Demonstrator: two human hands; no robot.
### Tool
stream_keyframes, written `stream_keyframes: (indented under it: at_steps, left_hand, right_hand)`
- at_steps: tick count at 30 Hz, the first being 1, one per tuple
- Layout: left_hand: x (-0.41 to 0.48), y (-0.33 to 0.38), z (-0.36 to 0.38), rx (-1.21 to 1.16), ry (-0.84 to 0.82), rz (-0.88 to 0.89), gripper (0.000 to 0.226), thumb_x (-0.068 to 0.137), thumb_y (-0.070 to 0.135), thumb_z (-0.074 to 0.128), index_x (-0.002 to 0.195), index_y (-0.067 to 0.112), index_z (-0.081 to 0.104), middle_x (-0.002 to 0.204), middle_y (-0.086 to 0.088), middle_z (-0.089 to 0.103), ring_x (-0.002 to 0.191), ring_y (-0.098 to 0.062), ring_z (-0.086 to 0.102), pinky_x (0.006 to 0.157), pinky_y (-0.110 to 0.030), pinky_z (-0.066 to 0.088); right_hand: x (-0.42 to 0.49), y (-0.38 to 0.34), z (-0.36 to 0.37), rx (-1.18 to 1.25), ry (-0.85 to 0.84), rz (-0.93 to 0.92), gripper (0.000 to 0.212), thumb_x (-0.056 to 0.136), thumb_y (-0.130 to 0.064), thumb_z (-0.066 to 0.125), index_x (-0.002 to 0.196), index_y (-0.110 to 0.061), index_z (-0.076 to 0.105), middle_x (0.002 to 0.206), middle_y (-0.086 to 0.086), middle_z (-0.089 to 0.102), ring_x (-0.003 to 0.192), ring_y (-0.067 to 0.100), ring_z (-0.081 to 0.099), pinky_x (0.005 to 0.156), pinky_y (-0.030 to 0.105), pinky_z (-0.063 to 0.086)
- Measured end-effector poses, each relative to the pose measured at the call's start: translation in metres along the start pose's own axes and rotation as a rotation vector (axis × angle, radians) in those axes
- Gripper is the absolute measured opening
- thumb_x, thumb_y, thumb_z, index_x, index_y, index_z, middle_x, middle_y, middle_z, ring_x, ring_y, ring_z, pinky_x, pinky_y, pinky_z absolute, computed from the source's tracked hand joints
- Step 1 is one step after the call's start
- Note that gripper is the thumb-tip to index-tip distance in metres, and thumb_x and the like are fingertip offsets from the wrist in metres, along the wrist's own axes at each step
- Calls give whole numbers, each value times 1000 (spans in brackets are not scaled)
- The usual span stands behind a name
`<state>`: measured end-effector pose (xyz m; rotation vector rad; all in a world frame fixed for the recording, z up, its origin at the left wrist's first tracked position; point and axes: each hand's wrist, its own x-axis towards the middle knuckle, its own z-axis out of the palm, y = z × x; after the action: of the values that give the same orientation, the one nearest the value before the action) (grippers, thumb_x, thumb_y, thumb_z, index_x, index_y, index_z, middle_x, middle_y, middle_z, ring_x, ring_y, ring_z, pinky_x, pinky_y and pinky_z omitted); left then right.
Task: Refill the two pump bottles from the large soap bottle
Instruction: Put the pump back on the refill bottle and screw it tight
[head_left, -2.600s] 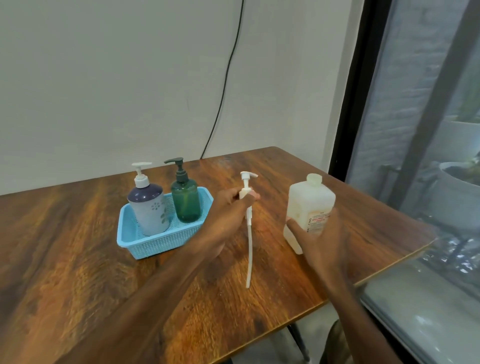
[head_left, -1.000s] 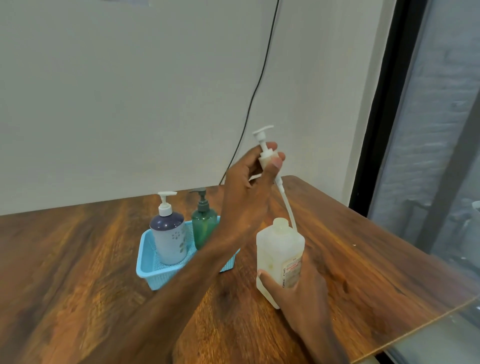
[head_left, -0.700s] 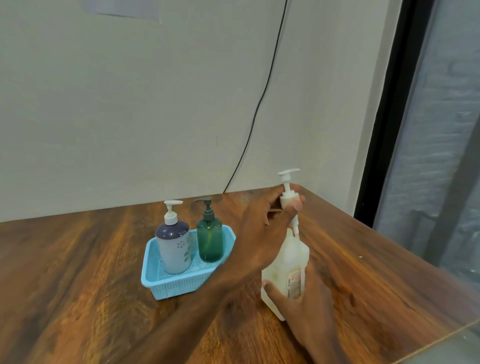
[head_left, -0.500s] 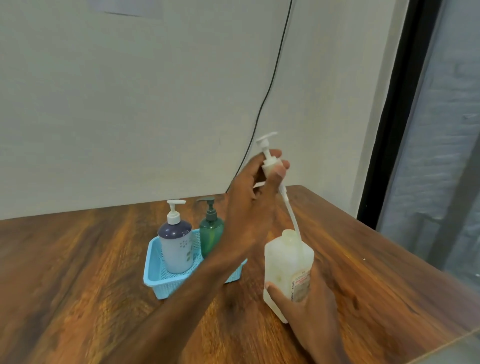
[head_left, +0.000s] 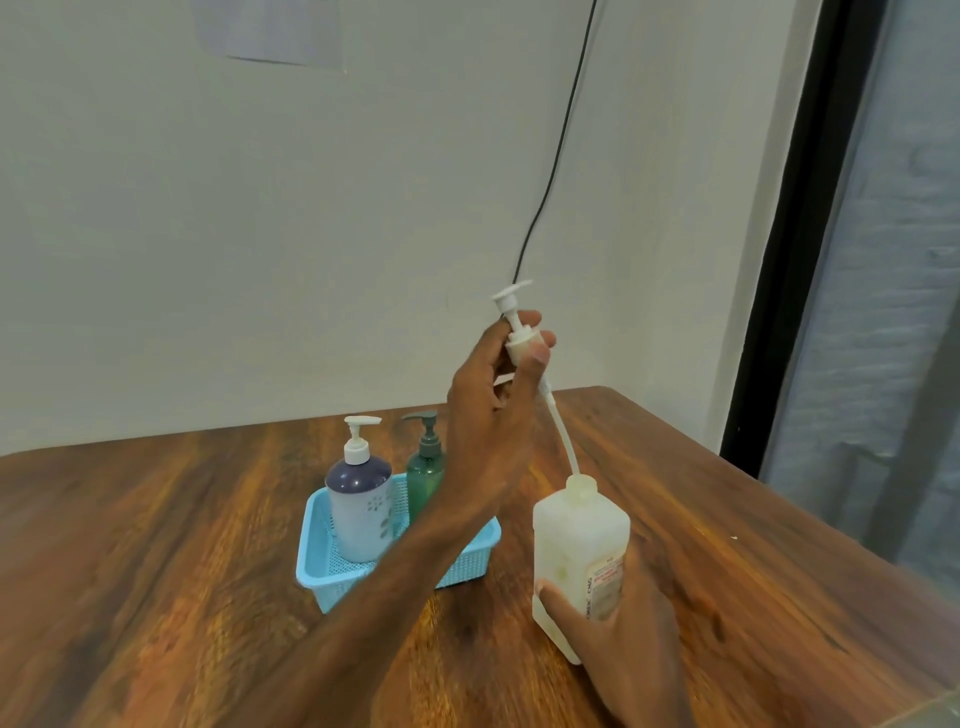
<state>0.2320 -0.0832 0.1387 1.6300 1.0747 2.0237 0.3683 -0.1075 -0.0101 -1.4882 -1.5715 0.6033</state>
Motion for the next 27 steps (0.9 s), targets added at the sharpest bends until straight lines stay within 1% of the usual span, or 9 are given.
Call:
stream_keyframes:
  at_steps: [3, 6, 8, 12, 16, 20, 23, 25, 27]
  left_hand:
    - [-18, -10, 4, -12, -118, -38, 24, 105, 32, 59, 129, 33, 63, 114, 13, 74, 107, -3, 70, 89, -26, 61]
    - [-39, -23, 7, 44, -212, -94, 18, 104, 33, 61, 121, 40, 64, 106, 15, 73, 101, -2, 70, 86, -23, 60]
    - [-52, -37, 8, 102, -259, -164, 20, 102, 41, 64, 121, 43, 67, 112, 16, 73, 108, -5, 69, 95, -34, 59]
    - [-72, -57, 3, 204, -329, -226, 34, 95, 56, 66, 129, 52, 62, 128, 23, 68, 121, -2, 63, 103, -39, 56]
    - [-69, -55, -1, 261, -384, -204, 39, 94, 49, 71, 133, 44, 65, 128, 24, 61, 117, -1, 58, 103, -33, 53]
    - [-59, -52, -7, 282, -533, -231, 39, 98, 51, 65, 137, 45, 61, 134, 25, 60, 120, 1, 58, 106, -35, 53]
    - [-60, -55, -7, 306, -629, -244, 53, 97, 63, 57, 148, 53, 43, 146, 27, 51, 134, 0, 49, 114, -38, 46]
    - [-68, -55, -4, 318, -659, -259, 63, 91, 67, 63, 147, 57, 35, 144, 30, 46, 133, 1, 48, 110, -33, 46]
    - [-78, -59, -2, 371, -642, -245, 68, 80, 73, 71, 139, 51, 44, 134, 26, 56, 121, -2, 57, 101, -32, 52]
  right_hand:
    - [1, -1, 0, 12, -3, 18, 97, 70, -60, 80, 148, -32, 30, 148, -9, 49, 125, 13, 54, 103, 32, 45]
    - [0, 1, 2, 5, 20, -22, 94, 69, -64, 77, 146, -34, 34, 139, -13, 55, 110, 6, 55, 86, 20, 44]
    - [0, 2, 2, 29, 34, -57, 92, 68, -63, 78, 144, -37, 35, 127, -22, 53, 101, -2, 51, 81, 15, 38]
    - [0, 3, 2, 72, 38, -64, 91, 67, -60, 82, 142, -40, 36, 116, -25, 52, 94, -4, 52, 77, 13, 39]
    - [2, 9, 0, 89, 13, -72, 93, 66, -62, 82, 143, -40, 36, 120, -23, 55, 101, -2, 54, 81, 15, 42]
    - [10, 6, -13, 87, -89, -24, 96, 66, -56, 84, 145, -34, 34, 117, -27, 44, 104, -1, 46, 91, 20, 40]
    - [14, 3, -25, 124, -194, -54, 90, 62, -57, 85, 136, -42, 34, 113, -34, 46, 101, -5, 50, 88, 18, 43]
    - [14, 1, -39, 156, -293, -61, 86, 56, -58, 87, 126, -45, 40, 111, -34, 55, 103, -6, 56, 84, 15, 46]
    - [17, -1, -63, 213, -419, -86, 87, 54, -49, 91, 128, -42, 46, 118, -29, 64, 112, -3, 60, 84, 15, 51]
